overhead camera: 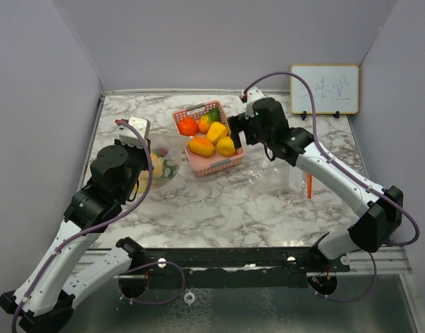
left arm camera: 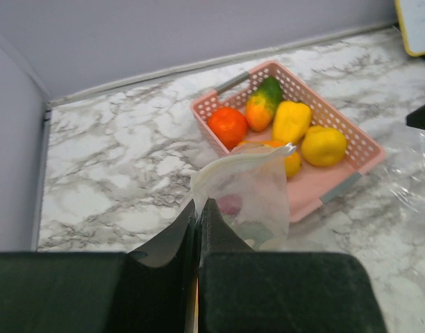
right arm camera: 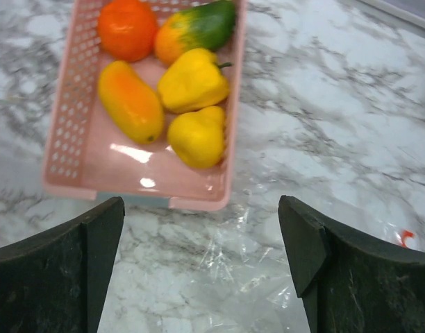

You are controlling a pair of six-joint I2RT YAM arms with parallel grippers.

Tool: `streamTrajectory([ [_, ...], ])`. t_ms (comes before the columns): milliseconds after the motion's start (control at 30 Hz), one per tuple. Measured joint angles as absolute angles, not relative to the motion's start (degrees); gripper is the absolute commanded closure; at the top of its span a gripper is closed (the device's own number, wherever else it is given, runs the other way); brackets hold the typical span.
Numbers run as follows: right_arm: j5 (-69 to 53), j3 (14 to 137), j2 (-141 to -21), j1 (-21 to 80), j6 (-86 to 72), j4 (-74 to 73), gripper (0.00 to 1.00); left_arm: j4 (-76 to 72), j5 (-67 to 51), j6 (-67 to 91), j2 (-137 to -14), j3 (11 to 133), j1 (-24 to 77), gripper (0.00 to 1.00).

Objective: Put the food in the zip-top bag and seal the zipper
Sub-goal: Place the zipper food storage bag at the center of the board.

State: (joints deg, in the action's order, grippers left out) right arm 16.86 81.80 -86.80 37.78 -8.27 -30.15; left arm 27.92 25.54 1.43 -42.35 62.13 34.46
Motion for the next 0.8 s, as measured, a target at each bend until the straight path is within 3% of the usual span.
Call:
streamTrajectory([
  [67, 21.82, 84.03, -89.38, 37.08, -11.00, -33.17, 0.00, 26.02, 29.08, 1.30, -43.40, 62.00, 34.30, 0.97],
  [133, 26.39, 85.80, -92.71, 35.75, -14.85, -37.32, 0.00, 23.99, 33.54, 1.74, -44.69, 60.95, 34.24, 0.60],
  [200, 29.36, 86.48, -95.85, 33.67, -18.70, -41.52, 0.00, 23.38, 38.13, 3.01, -46.24, 59.81, 34.11, 0.41],
  [267, 30.61, 86.28, -97.58, 31.14, -21.52, -44.84, 0.00, 23.35, 41.47, 4.97, -47.86, 59.09, 33.65, 0.09],
  [300, 30.52, 85.93, -97.80, 29.52, -22.87, -45.93, 0.00, 23.46, 42.76, 5.56, -48.97, 58.67, 33.23, 0.02],
  [567, 23.88, 79.50, -95.33, 11.09, -31.33, -48.36, 0.00, 20.43, 42.50, 7.75, -48.86, 57.04, 27.09, 0.01],
  [800, 10.72, 69.19, -92.16, 2.72, -34.35, -46.65, 0.00, 15.79, 29.36, 6.00, -55.31, 61.56, 23.03, 0.01],
])
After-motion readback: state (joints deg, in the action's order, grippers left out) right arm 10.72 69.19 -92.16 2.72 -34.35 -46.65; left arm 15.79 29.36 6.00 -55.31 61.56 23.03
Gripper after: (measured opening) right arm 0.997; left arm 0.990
